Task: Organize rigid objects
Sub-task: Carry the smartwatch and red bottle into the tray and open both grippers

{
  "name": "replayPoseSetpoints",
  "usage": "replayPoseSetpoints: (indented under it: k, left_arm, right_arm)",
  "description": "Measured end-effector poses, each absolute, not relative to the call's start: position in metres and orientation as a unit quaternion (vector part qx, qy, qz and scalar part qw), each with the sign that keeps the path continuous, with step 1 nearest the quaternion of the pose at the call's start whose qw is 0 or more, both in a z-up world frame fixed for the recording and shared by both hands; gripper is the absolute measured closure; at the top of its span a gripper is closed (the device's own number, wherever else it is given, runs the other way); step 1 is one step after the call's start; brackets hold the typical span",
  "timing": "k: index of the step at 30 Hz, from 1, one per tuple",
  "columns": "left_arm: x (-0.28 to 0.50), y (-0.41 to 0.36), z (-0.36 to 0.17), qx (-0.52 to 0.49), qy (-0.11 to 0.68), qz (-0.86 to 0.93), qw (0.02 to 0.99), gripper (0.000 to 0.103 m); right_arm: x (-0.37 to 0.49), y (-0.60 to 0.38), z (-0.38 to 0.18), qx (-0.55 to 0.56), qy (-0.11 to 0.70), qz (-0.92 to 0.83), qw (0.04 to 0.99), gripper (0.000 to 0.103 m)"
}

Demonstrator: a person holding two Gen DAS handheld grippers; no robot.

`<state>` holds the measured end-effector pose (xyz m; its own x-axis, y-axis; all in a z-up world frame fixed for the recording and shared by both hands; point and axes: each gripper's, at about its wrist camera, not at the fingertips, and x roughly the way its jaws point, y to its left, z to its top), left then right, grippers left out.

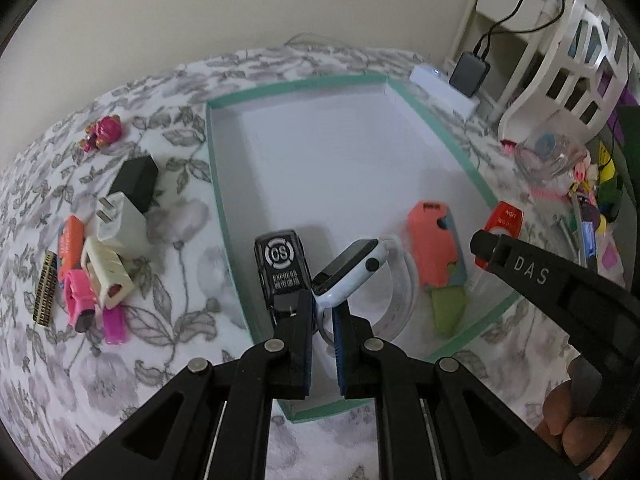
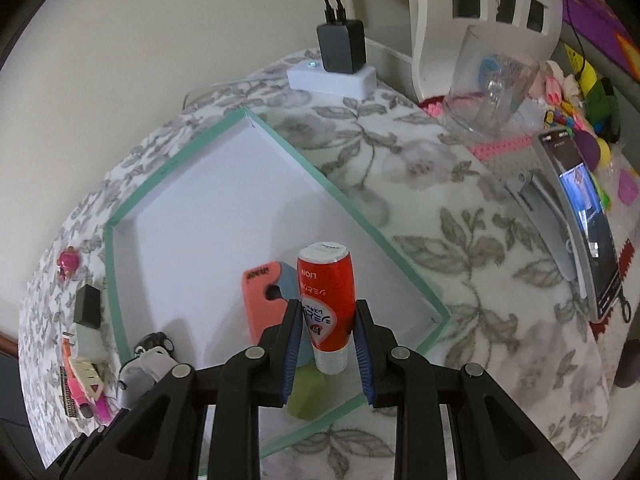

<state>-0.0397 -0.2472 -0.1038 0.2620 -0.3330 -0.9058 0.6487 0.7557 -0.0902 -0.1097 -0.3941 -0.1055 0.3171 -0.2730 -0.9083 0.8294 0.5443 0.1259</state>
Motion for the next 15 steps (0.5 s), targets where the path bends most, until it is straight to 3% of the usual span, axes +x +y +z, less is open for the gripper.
replayPoseSetpoints:
  k: [13, 15]
  left_arm:
    - [-0.0408, -0.2488, -0.1148, 0.17, 0.534, -0.306, 0.77, 0.092]
    - [-0.0398, -0.2486, -0.1147, 0.168, 0.537, -0.307, 0.768, 0.088]
  right_arm:
    - [-0.109, -0.3937, -0.1112, 0.302, 0.467, -0.369, 0.745, 0.073]
    - [-0.1087, -0.3938, -0.1104, 0.302, 0.466, -0.37, 0.745, 0.073]
